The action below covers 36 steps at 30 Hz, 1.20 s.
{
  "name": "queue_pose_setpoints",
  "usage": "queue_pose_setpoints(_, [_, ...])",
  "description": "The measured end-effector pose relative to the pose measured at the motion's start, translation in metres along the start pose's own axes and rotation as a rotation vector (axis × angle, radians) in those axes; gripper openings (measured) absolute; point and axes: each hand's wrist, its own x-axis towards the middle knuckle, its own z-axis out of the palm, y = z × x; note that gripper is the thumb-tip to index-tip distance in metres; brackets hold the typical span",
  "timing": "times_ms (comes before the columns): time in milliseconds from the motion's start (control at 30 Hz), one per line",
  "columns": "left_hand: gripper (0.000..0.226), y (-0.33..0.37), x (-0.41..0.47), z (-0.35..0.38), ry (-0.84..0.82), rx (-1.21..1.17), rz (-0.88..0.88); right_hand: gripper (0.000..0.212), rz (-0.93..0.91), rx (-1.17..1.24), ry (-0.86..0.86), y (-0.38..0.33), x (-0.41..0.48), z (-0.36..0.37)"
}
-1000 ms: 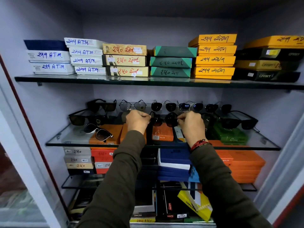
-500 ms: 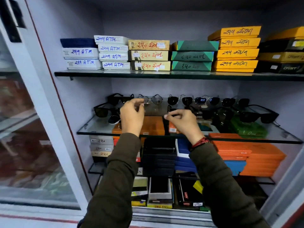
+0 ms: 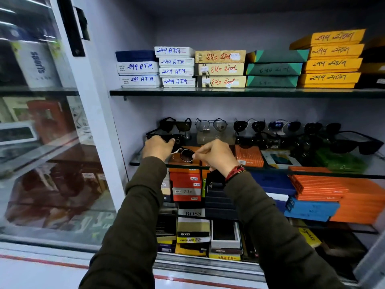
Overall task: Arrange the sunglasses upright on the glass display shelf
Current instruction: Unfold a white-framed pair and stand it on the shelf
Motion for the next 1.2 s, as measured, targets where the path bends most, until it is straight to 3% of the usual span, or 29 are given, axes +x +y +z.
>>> queue_pose_setpoints(167, [0.044, -0.001, -0.006, -0.003, 0.088, -0.126, 0.017, 0.020, 0.013, 0.191, -0.061, -0.001, -0.008, -0.006])
queue_pose_setpoints(267, [0.035, 0.003, -0.008, -0.004, 0.167, -0.344, 0.063, 0.019, -0.021, 0.270, 0.026, 0.007, -0.015, -0.017])
queue_pose_setpoints(400, [0.012, 0.021, -0.014, -0.009, -0.024, -0.719, 0.023, 0.014, -0.105, 0.299, 0.266, 0.020, -0.020, -0.035])
queue_pose_setpoints(500, [0.018, 0.030, -0.025, -0.005, -0.132, -0.833, 0.029, 0.014, -0.182, 0.271, 0.419, 0.027, -0.022, -0.047])
queue_pose_setpoints(600, [0.024, 0.030, -0.033, 0.007, -0.139, -0.846, 0.101, 0.012, -0.232, 0.200, 0.506, 0.033, -0.021, -0.058])
queue_pose_setpoints(700, [0.024, 0.028, -0.037, 0.016, -0.152, -0.880, 0.175, 0.025, -0.219, 0.135, 0.530, 0.037, -0.019, -0.066])
queue_pose_setpoints(833, [0.024, 0.027, -0.040, 0.025, -0.138, -0.856, 0.212, 0.028, -0.225, -0.213, 0.522, 0.038, -0.017, -0.072])
queue_pose_setpoints(933, [0.025, 0.024, -0.038, 0.031, -0.119, -0.795, 0.232, 0.031, -0.159, -0.366, 0.614, 0.036, -0.017, -0.068])
queue_pose_setpoints(1133, [0.018, 0.026, -0.032, 0.040, 0.098, -0.481, 0.323, 0.027, -0.084, -0.268, 0.650, 0.039, -0.014, -0.060])
queue_pose_setpoints(1200, [0.017, 0.028, -0.026, 0.047, 0.215, -0.478, 0.284, 0.025, -0.070, -0.241, 0.642, 0.039, -0.012, -0.057])
